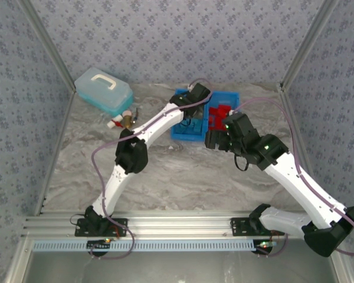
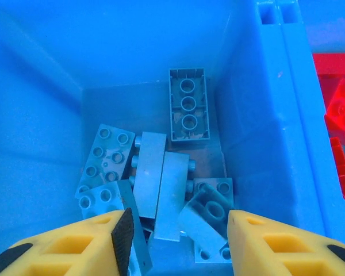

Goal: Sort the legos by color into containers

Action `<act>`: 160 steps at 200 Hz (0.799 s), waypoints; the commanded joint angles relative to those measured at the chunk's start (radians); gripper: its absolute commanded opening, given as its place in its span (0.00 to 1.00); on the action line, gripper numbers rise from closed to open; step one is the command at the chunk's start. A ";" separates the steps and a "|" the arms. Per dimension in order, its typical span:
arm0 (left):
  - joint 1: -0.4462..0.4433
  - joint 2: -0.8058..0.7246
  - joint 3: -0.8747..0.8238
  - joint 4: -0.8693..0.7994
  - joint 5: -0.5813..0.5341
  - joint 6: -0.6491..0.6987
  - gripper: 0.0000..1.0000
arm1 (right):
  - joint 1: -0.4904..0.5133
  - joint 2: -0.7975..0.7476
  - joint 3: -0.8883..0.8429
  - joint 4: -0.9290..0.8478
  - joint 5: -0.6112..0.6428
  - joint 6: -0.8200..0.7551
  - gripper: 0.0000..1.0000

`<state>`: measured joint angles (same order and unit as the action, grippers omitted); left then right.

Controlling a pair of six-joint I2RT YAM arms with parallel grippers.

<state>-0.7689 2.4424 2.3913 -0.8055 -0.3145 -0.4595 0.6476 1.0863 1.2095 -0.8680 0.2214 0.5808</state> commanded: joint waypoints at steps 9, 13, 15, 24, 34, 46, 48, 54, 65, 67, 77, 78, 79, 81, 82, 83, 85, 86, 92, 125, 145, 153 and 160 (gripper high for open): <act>-0.012 -0.081 0.034 -0.058 0.005 0.029 0.48 | -0.007 -0.014 0.010 -0.031 0.025 0.012 1.00; -0.013 -0.094 0.032 -0.062 0.005 0.032 0.48 | -0.008 -0.015 0.009 -0.031 0.025 0.012 1.00; -0.013 -0.100 0.031 -0.064 0.004 0.034 0.48 | -0.008 -0.013 0.009 -0.031 0.027 0.012 1.00; -0.018 -0.145 0.014 -0.072 -0.001 0.042 0.48 | -0.009 -0.014 0.006 -0.035 0.037 0.010 1.00; -0.025 -0.215 -0.039 -0.056 -0.015 0.054 0.48 | -0.012 -0.018 -0.004 -0.037 0.064 0.011 1.00; -0.030 -0.334 -0.160 -0.003 -0.042 0.070 0.49 | -0.020 -0.030 -0.040 -0.022 0.103 0.005 1.00; -0.029 -0.358 -0.189 0.009 -0.046 0.072 0.49 | -0.024 -0.034 -0.050 -0.019 0.111 0.003 1.00; -0.030 -0.429 -0.277 0.055 -0.061 0.078 0.51 | -0.037 -0.043 -0.070 -0.005 0.136 -0.001 1.00; -0.028 -0.564 -0.453 0.149 -0.101 0.091 0.55 | -0.073 -0.062 -0.109 0.021 0.179 -0.008 1.00; -0.028 -0.592 -0.491 0.166 -0.115 0.093 0.56 | -0.083 -0.066 -0.118 0.027 0.188 -0.010 1.00; -0.021 -0.708 -0.653 0.231 -0.165 0.100 0.65 | -0.131 -0.087 -0.159 0.059 0.225 -0.013 1.00; -0.019 -0.723 -0.667 0.238 -0.171 0.101 0.65 | -0.136 -0.089 -0.164 0.061 0.229 -0.014 1.00; -0.018 -0.734 -0.681 0.242 -0.174 0.102 0.66 | -0.142 -0.091 -0.168 0.064 0.233 -0.014 1.00; -0.014 -0.754 -0.715 0.253 -0.185 0.102 0.69 | -0.154 -0.096 -0.176 0.075 0.240 -0.015 1.00; -0.013 -0.768 -0.729 0.259 -0.190 0.102 0.70 | -0.160 -0.099 -0.181 0.079 0.242 -0.014 1.00; -0.011 -0.779 -0.742 0.264 -0.195 0.102 0.71 | -0.165 -0.100 -0.186 0.082 0.244 -0.014 1.00; -0.007 -0.799 -0.775 0.273 -0.202 0.101 0.73 | -0.179 -0.102 -0.195 0.089 0.247 -0.014 1.00; -0.005 -0.812 -0.789 0.277 -0.207 0.100 0.74 | -0.185 -0.106 -0.200 0.090 0.250 -0.014 1.00; 0.009 -0.876 -0.876 0.301 -0.232 0.096 0.80 | -0.223 -0.120 -0.230 0.119 0.258 -0.015 1.00; 0.154 -1.179 -1.334 0.463 -0.305 0.085 0.97 | -0.437 -0.171 -0.417 0.318 0.298 -0.010 1.00; 0.247 -1.316 -1.574 0.598 -0.318 0.111 0.99 | -0.533 -0.154 -0.529 0.436 0.350 -0.007 1.00; 0.280 -1.361 -1.660 0.650 -0.325 0.120 0.99 | -0.565 -0.140 -0.583 0.509 0.382 -0.018 1.00; 0.307 -1.397 -1.725 0.697 -0.333 0.130 0.99 | -0.584 -0.123 -0.640 0.607 0.394 -0.054 1.00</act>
<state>-0.5259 1.1358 0.8467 -0.3000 -0.5934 -0.3676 0.1226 0.9306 0.6945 -0.5148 0.5110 0.5694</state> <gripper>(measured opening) 0.990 0.997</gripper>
